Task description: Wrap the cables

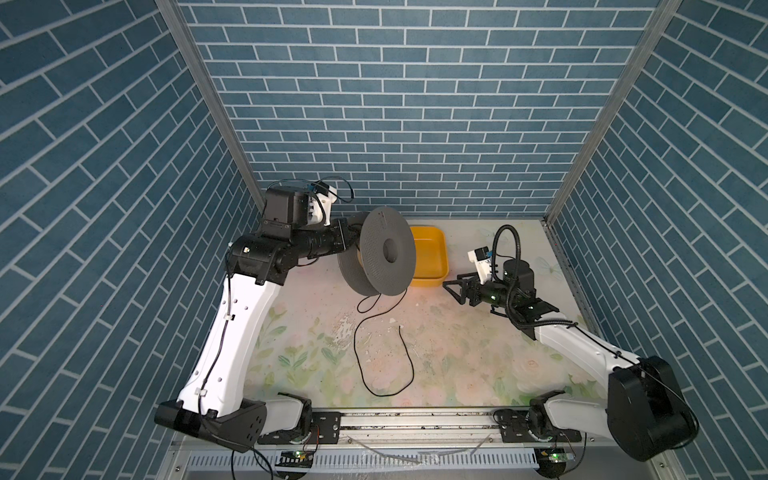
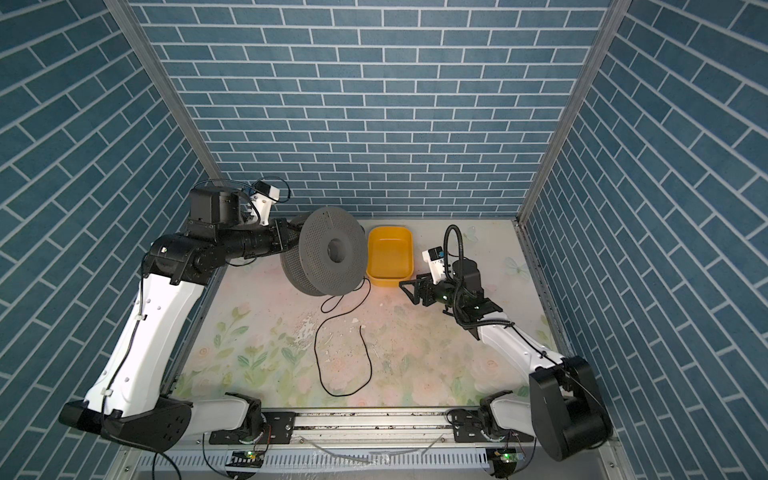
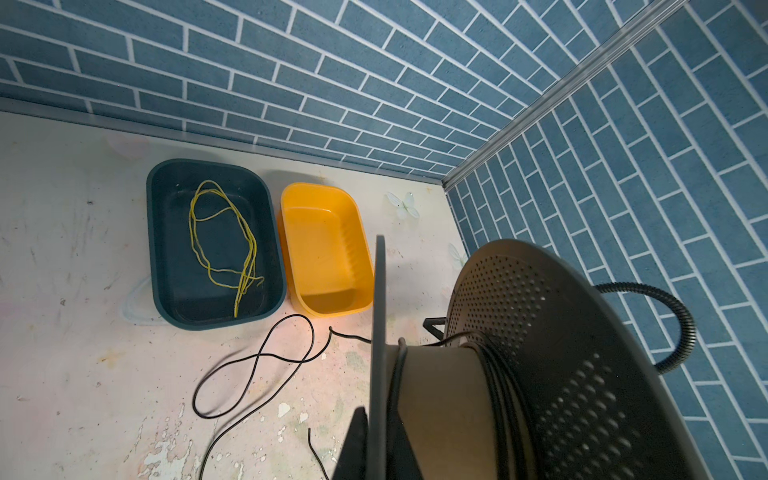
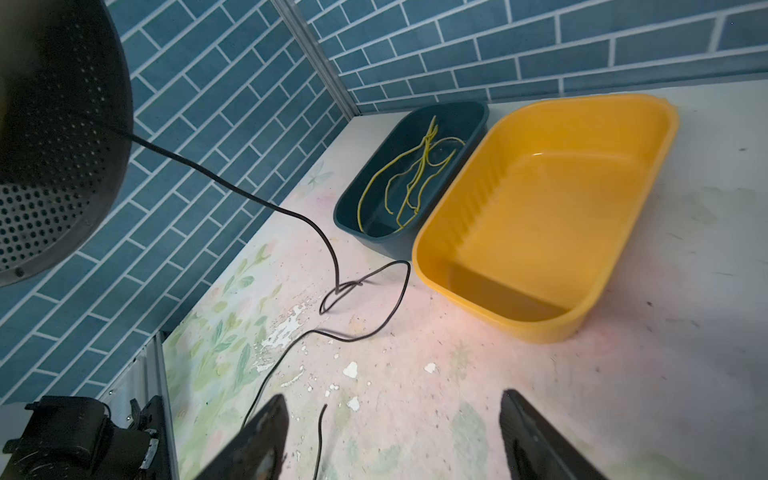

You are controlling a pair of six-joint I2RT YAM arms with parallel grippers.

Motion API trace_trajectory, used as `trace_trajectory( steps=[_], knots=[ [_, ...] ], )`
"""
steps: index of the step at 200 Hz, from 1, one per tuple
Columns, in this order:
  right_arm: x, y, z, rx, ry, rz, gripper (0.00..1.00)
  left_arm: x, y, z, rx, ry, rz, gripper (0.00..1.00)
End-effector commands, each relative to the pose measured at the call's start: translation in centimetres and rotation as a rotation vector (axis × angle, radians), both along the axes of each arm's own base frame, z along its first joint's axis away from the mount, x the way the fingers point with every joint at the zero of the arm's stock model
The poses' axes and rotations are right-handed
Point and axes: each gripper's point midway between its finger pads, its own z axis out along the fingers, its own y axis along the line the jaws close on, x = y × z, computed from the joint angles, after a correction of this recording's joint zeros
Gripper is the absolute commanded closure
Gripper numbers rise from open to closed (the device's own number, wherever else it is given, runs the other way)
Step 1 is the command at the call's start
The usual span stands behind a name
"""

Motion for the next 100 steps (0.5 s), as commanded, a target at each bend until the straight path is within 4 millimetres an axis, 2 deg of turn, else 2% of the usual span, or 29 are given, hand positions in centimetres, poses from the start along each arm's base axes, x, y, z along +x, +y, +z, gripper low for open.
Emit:
trace_trajectory(
  steps=[1, 54, 100],
  knots=[
    [0.5, 2.5, 1.0, 0.114, -0.037, 0.045, 0.21, 0.0, -0.6, 3.9, -0.063, -0.114, -0.015, 1.0],
    [2.1, 7.2, -0.3, 0.229, -0.007, 0.098, 0.23, -0.2, -1.0, 4.4, -0.082, -0.12, -0.031, 1.0],
    [3.2, 10.7, -0.2, 0.298, 0.003, 0.153, 0.29, -0.2, -1.0, 4.1, -0.084, -0.117, -0.03, 1.0]
  ],
)
